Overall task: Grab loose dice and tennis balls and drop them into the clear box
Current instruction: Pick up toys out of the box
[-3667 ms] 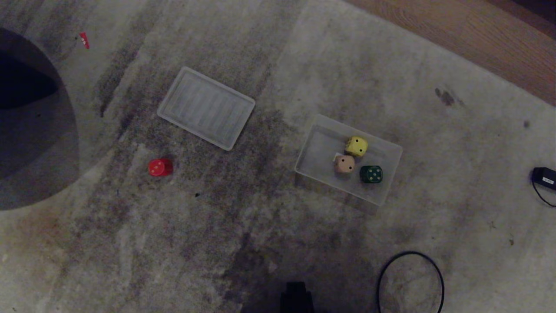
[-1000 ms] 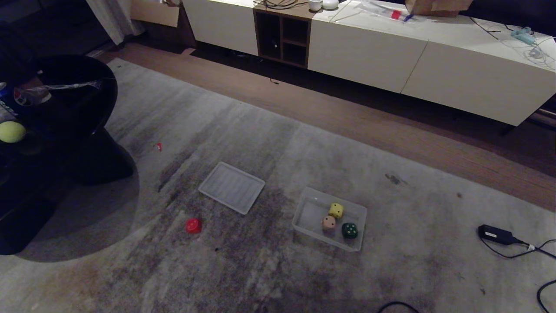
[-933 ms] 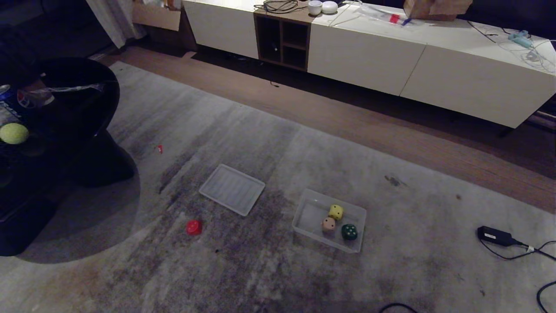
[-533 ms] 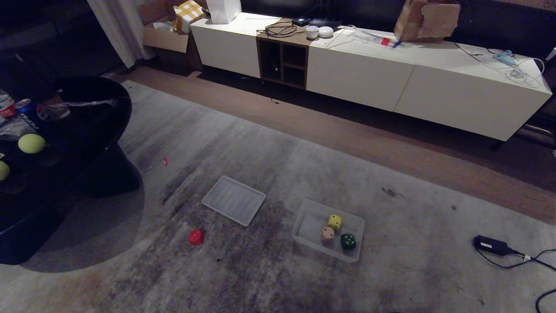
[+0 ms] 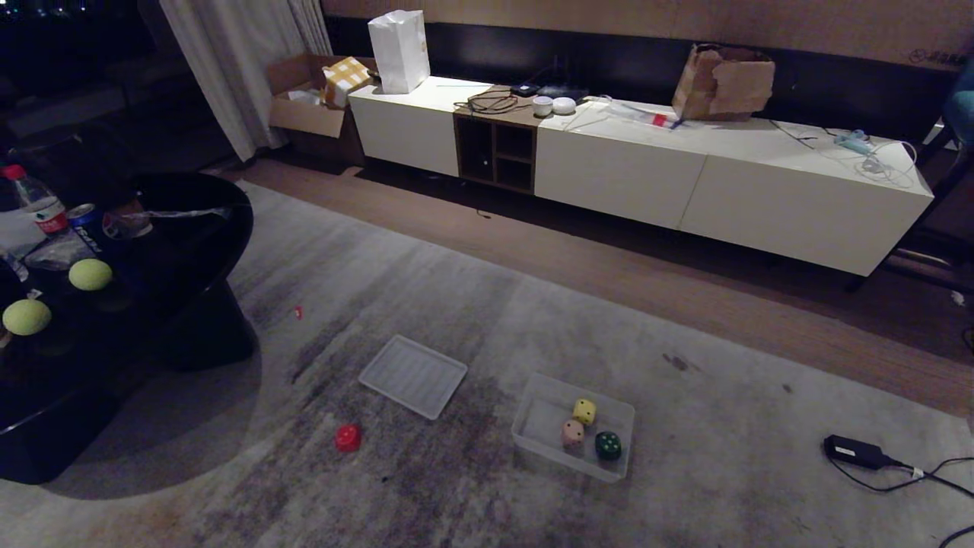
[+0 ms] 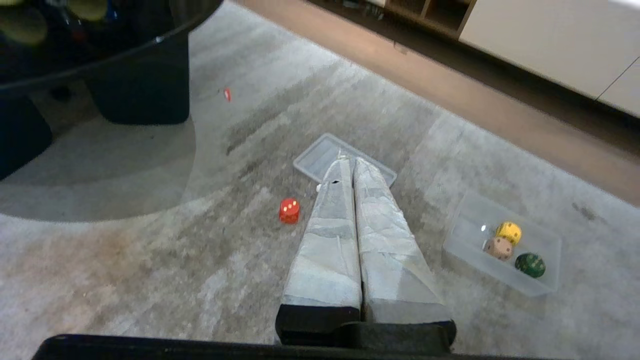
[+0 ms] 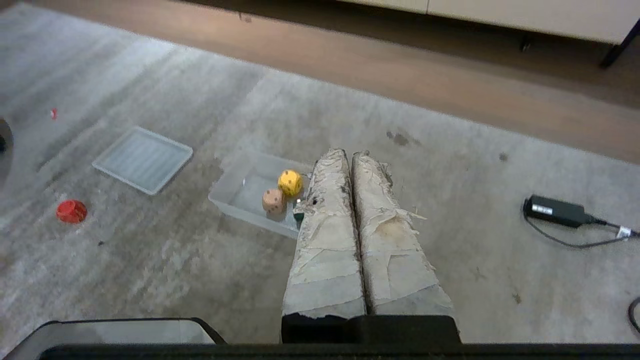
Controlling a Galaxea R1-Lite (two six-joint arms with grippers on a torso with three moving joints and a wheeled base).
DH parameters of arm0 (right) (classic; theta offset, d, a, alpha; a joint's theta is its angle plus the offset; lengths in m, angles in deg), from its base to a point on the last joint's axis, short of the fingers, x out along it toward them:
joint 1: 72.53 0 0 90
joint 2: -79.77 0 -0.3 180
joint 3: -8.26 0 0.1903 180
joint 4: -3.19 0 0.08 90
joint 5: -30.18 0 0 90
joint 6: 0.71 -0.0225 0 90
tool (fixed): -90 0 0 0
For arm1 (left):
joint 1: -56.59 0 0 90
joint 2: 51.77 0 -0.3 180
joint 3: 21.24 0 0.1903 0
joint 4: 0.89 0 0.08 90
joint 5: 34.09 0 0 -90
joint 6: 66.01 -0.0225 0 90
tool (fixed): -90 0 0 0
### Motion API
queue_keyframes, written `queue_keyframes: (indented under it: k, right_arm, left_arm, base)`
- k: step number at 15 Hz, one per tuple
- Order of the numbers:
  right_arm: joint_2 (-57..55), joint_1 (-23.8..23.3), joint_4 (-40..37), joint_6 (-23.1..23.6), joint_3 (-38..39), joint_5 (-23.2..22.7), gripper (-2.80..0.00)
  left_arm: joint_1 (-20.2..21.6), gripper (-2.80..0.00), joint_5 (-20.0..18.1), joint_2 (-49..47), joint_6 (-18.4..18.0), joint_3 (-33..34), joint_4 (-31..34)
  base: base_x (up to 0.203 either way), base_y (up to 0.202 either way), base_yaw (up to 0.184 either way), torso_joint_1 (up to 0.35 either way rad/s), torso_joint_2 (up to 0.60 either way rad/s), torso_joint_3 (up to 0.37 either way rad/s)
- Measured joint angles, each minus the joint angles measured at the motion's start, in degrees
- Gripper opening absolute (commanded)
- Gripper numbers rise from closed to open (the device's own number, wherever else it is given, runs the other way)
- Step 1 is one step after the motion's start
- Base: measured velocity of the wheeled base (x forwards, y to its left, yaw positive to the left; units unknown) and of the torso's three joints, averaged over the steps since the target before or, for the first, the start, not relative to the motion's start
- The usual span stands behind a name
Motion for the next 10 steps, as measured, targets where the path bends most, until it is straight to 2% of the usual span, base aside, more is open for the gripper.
queue_keyframes:
  k: [5,10]
  right_arm:
    - [0.0,0.0,0.0,0.01,0.0,0.0,-2.8]
    - [-0.01,0.0,-0.05,0.16,0.0,-0.02,-2.8]
  left_arm:
    - [0.0,-2.8,0.0,0.0,-0.11,0.0,0.0]
    - [0.0,-2.8,0.0,0.0,-0.34,0.0,0.0]
  base:
    - [0.0,0.0,0.0,0.001,0.0,0.187]
    - [0.0,0.0,0.0,0.001,0.0,0.031]
